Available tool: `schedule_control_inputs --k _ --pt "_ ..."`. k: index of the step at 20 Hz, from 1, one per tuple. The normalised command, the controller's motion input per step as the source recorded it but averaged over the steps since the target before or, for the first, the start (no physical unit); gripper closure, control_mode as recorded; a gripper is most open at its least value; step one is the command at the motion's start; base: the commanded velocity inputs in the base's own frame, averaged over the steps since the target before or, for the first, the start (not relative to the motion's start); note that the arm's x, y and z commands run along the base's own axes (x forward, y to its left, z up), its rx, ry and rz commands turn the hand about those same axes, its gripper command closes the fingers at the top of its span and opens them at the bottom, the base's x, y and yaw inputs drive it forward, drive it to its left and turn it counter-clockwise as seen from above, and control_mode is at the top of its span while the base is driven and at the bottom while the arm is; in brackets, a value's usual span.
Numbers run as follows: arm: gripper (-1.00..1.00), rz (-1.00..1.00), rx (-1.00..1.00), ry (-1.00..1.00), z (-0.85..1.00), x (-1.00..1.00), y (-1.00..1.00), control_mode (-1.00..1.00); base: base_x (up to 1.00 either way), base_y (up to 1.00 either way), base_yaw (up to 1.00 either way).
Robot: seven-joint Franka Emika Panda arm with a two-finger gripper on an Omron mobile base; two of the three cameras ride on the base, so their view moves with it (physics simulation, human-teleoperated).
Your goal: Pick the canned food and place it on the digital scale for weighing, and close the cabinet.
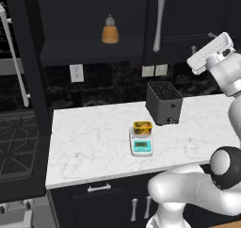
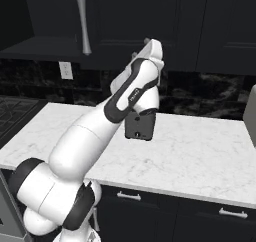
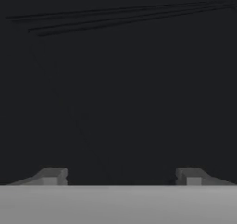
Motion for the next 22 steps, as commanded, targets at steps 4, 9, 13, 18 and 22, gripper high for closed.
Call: schedule_control_inputs --k 4,9,13,18,22 --pt "-1.00 -0.03 0.00 0.00 0.00 0.49 0.07 -1.00 0.00 0.00 0.00" --pt "-1.00 -0.01 0.00 0.00 0.00 0.59 0.00 -1.00 0.00 0.00 0.00" --pt "-1.00 0.00 0.00 0.00 -0.25 1.00 0.00 -1.00 0.00 0.00 0.00" --pt "-1.00 0.00 0.00 -0.05 -0.14 0.35 0.21 -1.00 0.00 0.00 0.00" --pt "-1.00 -0.11 0.00 -0.26 -0.93 0.91 1.00 -1.00 0.00 0.00 0.00"
